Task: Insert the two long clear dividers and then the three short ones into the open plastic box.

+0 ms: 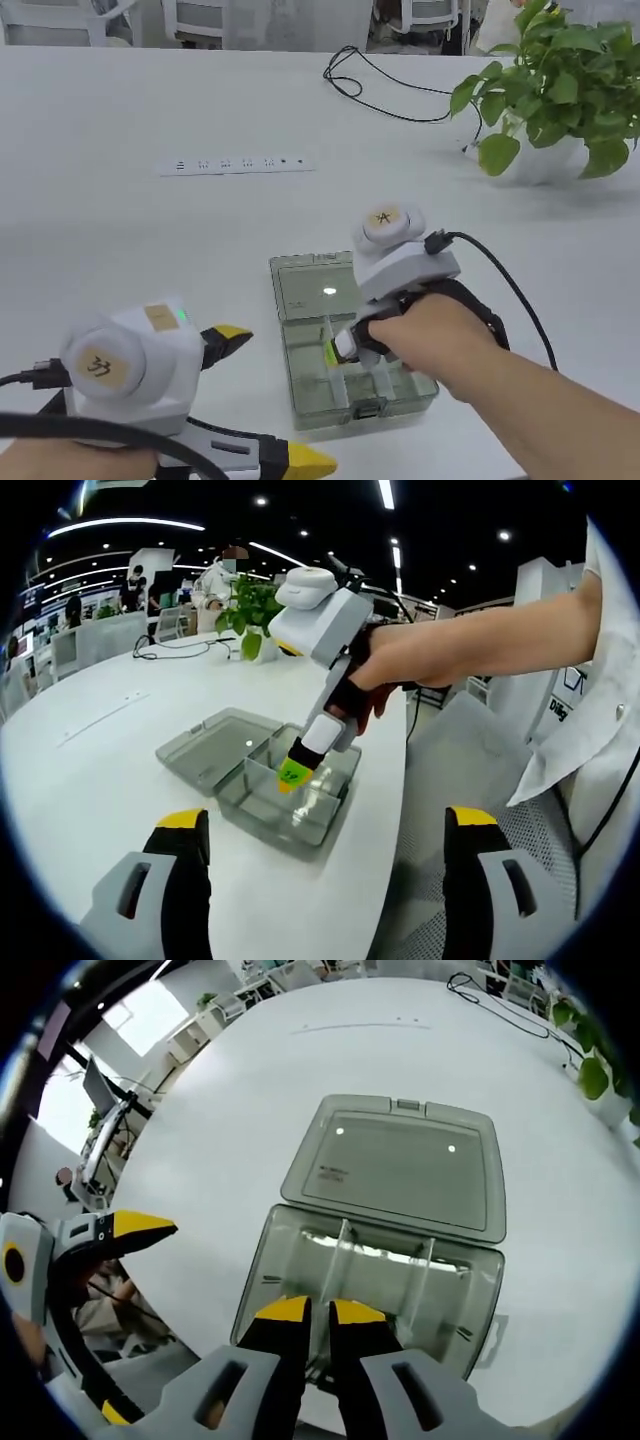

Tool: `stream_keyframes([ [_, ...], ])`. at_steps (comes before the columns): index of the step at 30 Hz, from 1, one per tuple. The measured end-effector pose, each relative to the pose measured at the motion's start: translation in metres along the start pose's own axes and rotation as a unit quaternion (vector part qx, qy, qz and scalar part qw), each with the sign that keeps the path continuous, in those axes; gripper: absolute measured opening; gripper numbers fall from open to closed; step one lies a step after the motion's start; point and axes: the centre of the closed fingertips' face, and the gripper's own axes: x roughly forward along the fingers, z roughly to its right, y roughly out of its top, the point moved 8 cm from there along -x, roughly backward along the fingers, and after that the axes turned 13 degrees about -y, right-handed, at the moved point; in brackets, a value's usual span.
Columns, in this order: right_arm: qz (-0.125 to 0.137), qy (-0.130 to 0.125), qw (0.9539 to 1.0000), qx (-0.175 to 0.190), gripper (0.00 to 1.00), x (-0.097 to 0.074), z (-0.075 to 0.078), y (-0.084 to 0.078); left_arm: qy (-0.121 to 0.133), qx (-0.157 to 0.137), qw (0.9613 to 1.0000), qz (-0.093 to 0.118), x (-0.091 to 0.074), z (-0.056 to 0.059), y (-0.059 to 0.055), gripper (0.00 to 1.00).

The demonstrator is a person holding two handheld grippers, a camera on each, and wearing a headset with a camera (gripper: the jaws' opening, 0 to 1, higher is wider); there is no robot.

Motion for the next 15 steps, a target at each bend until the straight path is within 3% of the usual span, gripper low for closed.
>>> stream_keyframes([
  [8,0.003,0.012,0.9999,0.0,0.09,0.0017,0.0008,-0.0013,0.002,0.0,1.0,-0.001,-0.0006,0.0003,0.0002,1.0],
  [15,0.018,0.039,0.999,0.013,0.14,-0.0002,0.0047,-0.0044,0.006,-0.002,1.0,0.004,-0.0017,0.0013,0.0032,1.0],
])
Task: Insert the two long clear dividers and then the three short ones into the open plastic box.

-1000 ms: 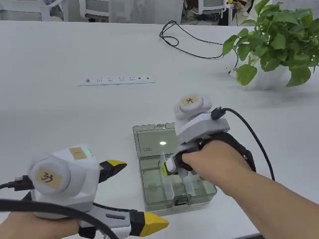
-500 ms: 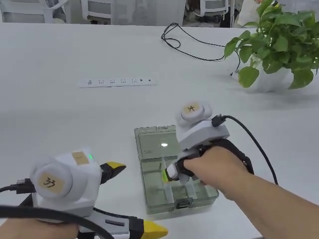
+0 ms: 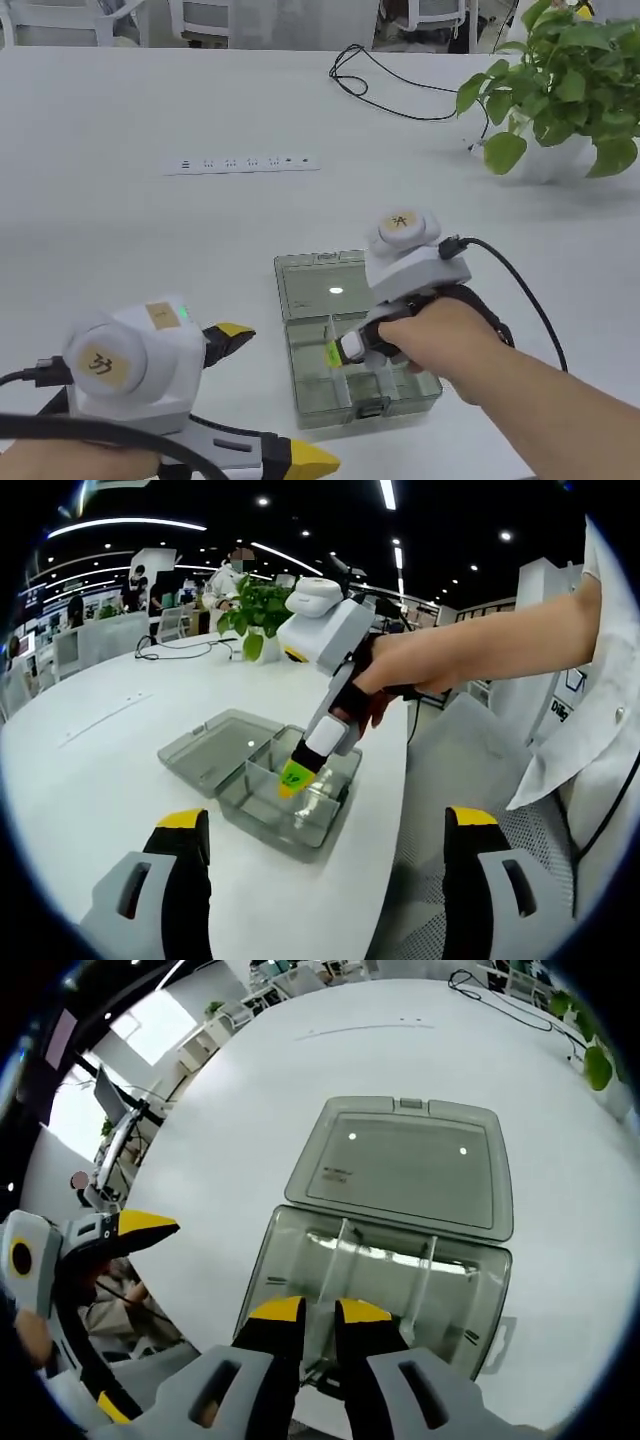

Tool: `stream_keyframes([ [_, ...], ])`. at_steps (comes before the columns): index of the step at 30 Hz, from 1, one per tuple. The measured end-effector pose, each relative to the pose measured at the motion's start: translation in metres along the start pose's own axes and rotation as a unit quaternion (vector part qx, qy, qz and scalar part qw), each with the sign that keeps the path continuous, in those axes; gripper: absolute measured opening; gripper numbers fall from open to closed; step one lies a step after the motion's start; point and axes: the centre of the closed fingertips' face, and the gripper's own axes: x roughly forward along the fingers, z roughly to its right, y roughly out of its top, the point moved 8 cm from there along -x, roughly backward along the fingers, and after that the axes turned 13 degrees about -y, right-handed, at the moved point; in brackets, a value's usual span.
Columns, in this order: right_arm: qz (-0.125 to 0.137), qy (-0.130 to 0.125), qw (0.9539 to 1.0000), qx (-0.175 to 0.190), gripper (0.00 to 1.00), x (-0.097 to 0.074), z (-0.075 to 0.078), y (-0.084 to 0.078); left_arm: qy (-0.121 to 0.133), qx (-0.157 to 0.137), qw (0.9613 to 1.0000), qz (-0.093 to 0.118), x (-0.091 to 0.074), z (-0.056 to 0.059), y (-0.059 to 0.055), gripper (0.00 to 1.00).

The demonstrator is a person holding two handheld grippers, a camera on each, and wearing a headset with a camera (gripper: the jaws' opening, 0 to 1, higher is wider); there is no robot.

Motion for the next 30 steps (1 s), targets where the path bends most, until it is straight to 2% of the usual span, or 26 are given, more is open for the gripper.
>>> stream_keyframes([
  [6,0.022,0.026,0.9993,0.017,0.17,-0.009,0.005,0.002,0.006,-0.002,1.0,0.001,-0.001,0.0,0.001,1.0],
  [8,0.031,0.039,0.9985,0.025,0.19,-0.013,0.007,0.004,0.009,-0.003,1.0,0.003,-0.002,0.001,0.001,1.0],
  [10,0.03,0.062,0.997,0.035,0.22,-0.018,0.007,0.005,0.012,-0.005,0.9999,0.005,-0.003,0.001,0.003,0.99],
  [13,0.041,0.072,0.9962,0.026,0.25,-0.025,0.009,0.007,0.02,-0.005,0.9998,0.007,-0.005,0.003,0.006,0.99],
  [14,0.047,0.084,0.9951,0.022,0.26,-0.028,0.01,0.007,0.023,-0.006,0.9997,0.007,-0.007,0.003,0.007,0.99],
  [16,0.059,0.12,0.9904,0.035,0.28,-0.035,0.009,0.009,0.029,-0.007,0.9995,0.011,-0.009,0.005,0.009,0.99],
  [20,0.062,0.137,0.9884,0.018,0.34,-0.047,0.017,0.01,0.04,-0.009,0.9991,0.012,-0.012,0.006,0.009,0.99],
  [23,0.071,0.156,0.9851,0.012,0.37,-0.055,0.023,0.011,0.049,-0.012,0.9986,0.014,-0.014,0.007,0.009,0.99],
  [27,0.085,0.165,0.9823,-0.027,0.41,-0.07,0.029,0.009,0.059,-0.016,0.9981,0.013,-0.016,0.01,0.009,0.99],
  [29,0.084,0.167,0.9817,-0.036,0.43,-0.074,0.032,0.007,0.062,-0.017,0.9978,0.014,-0.017,0.011,0.009,0.99],
  [30,0.095,0.168,0.9797,-0.054,0.43,-0.079,0.034,0.006,0.065,-0.018,0.9976,0.015,-0.017,0.012,0.009,0.99],
])
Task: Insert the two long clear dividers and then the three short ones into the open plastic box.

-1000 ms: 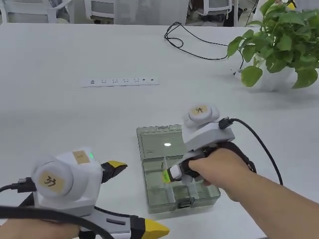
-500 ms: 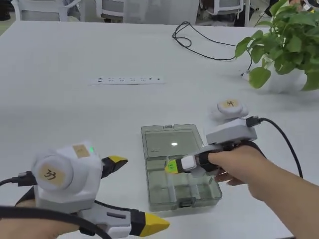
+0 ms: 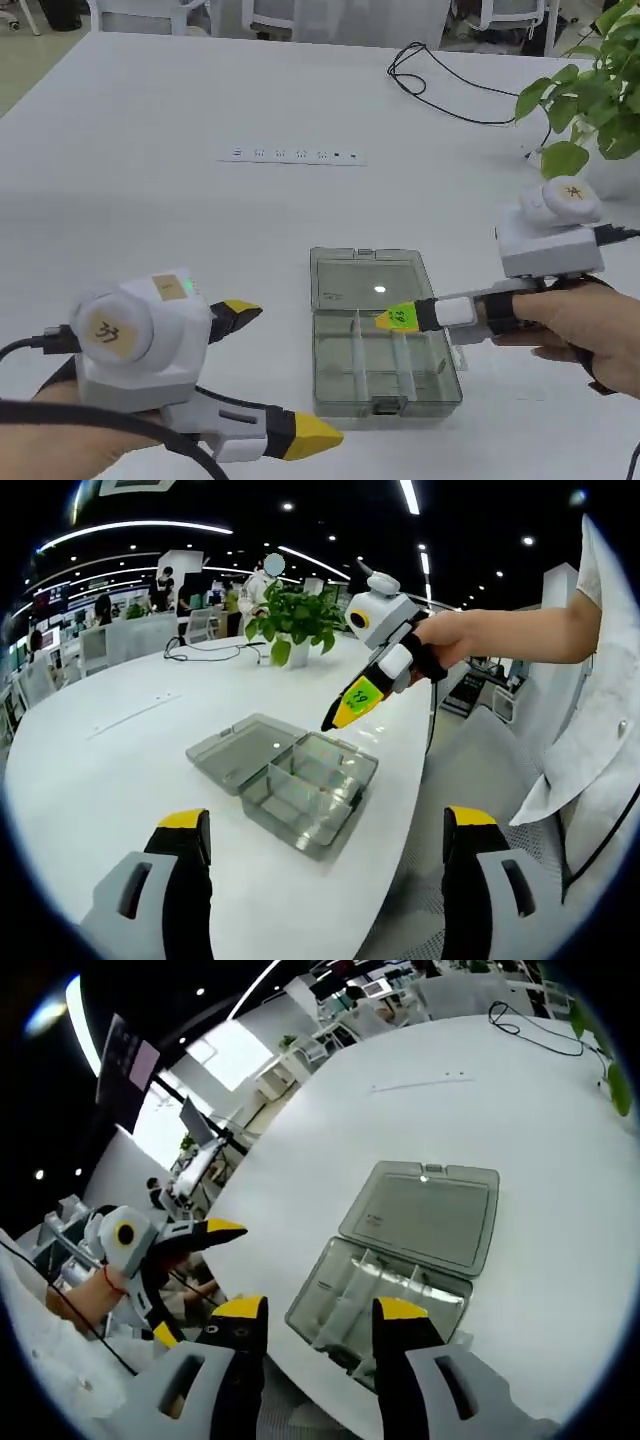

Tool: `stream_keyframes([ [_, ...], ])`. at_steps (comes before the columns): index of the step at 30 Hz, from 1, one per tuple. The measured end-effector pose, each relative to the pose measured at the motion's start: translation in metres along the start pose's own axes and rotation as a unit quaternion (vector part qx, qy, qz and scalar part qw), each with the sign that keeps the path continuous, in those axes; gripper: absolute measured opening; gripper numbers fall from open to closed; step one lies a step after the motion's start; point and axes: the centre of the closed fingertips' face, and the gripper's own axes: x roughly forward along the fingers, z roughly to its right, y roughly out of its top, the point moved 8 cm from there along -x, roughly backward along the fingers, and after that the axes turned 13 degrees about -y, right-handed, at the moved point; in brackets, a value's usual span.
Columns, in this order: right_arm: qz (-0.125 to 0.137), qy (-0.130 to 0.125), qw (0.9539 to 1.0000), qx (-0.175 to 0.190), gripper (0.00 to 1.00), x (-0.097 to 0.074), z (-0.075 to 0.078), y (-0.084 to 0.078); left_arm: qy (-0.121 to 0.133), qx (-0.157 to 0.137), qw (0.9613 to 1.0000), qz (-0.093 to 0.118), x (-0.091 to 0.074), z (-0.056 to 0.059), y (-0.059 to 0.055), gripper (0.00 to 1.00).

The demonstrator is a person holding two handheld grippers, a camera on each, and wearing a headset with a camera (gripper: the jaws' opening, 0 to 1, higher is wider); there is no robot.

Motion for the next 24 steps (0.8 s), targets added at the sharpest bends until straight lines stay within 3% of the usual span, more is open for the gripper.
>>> stream_keyframes([
  [5,-0.017,-0.007,0.9978,-0.063,0.47,-0.016,0.015,-0.009,0.009,-0.001,1.0,0.001,-0.003,0.002,0.003,0.99],
  [6,-0.014,-0.008,0.9956,-0.092,0.48,-0.02,0.019,-0.01,0.011,-0.001,0.9999,0.002,-0.003,0.002,0.003,0.99],
  [10,-0.038,-0.006,0.9896,-0.139,0.52,-0.031,0.033,-0.018,0.017,0.0,0.9999,0.001,-0.004,0.003,0.004,0.99],
  [13,-0.041,-0.007,0.9838,-0.175,0.54,-0.035,0.043,-0.02,0.021,-0.002,0.9998,0.002,-0.005,0.003,0.004,0.99],
  [15,-0.054,-0.004,0.9767,-0.208,0.56,-0.036,0.05,-0.023,0.023,-0.002,0.9997,0.003,-0.006,0.004,0.004,0.99],
  [20,-0.088,-0.013,0.9494,-0.301,0.56,-0.033,0.071,-0.031,0.029,-0.004,0.9996,0.006,-0.008,0.004,0.004,0.99],
  [24,-0.115,-0.028,0.9165,-0.382,0.56,-0.023,0.082,-0.036,0.031,-0.005,0.9995,0.007,-0.009,0.003,0.005,0.99],
])
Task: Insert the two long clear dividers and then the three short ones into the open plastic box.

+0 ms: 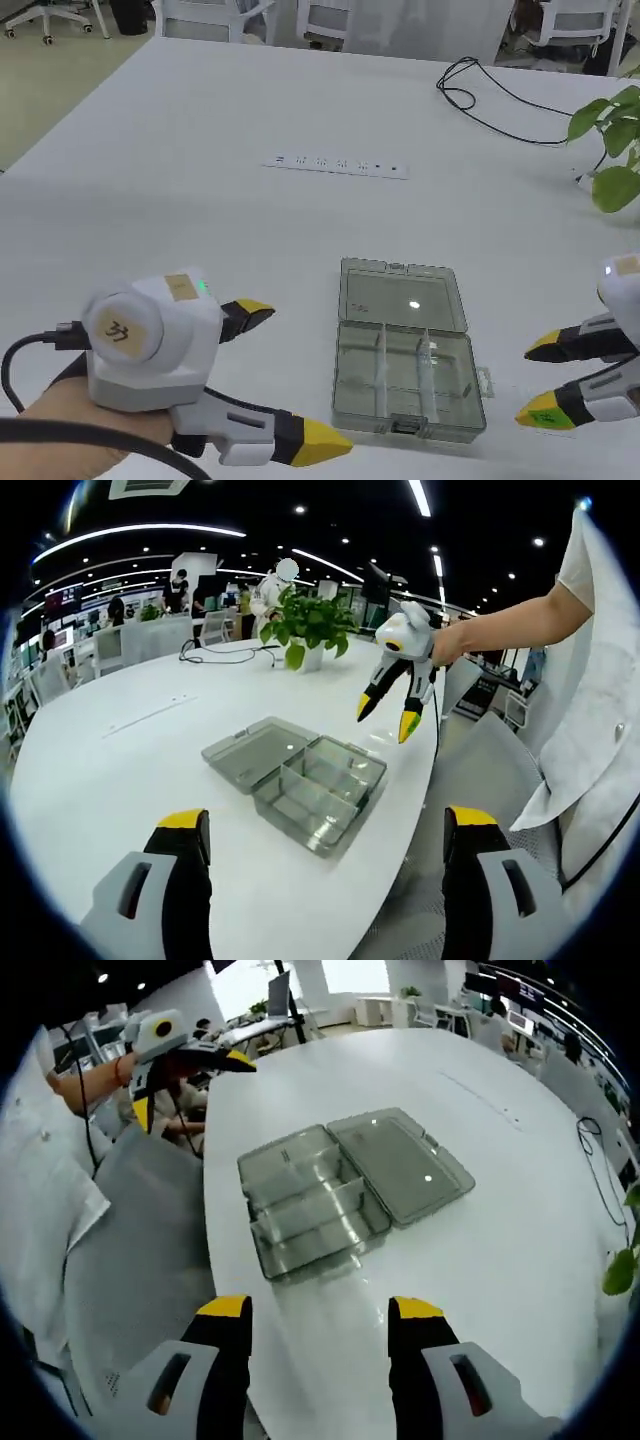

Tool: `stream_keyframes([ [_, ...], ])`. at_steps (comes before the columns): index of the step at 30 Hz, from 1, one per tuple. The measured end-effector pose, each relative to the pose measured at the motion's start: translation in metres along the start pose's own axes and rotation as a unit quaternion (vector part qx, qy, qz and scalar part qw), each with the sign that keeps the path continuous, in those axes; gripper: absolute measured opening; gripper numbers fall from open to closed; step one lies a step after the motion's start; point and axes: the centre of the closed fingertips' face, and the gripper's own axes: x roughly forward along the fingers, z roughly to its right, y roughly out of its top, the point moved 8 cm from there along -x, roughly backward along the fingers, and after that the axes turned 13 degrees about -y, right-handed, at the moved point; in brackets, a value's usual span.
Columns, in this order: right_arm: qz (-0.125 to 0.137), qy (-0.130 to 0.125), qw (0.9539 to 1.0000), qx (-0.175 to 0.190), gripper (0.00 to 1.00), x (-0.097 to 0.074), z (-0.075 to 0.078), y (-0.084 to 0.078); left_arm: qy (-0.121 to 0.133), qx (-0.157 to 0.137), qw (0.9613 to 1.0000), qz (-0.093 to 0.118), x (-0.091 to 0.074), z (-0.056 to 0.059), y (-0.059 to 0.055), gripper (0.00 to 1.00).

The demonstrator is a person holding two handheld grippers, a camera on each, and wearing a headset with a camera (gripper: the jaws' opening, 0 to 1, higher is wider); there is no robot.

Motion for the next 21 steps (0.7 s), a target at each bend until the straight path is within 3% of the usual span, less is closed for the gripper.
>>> stream_keyframes([
  [4,-0.027,0.001,0.9967,-0.076,0.54,0.014,0.001,-0.005,0.001,0.0,1.0,-0.002,-0.001,0.0,0.0,0.99],
  [8,-0.048,-0.005,0.9877,-0.149,0.53,0.026,0.001,-0.008,0.003,-0.003,1.0,-0.002,-0.002,0.0,-0.001,0.99],
  [13,-0.062,-0.001,0.9817,-0.18,0.49,0.045,0.01,-0.017,0.003,-0.005,1.0,-0.002,-0.002,0.0,-0.001,0.99],
  [19,-0.065,0.005,0.9803,-0.186,0.46,0.054,0.012,-0.018,0.002,-0.006,1.0,-0.002,0.0,0.0,-0.001,0.99],
  [21,-0.074,0.007,0.9773,-0.198,0.45,0.056,0.011,-0.021,0.002,-0.007,1.0,-0.001,0.0,0.0,-0.001,0.99],
])
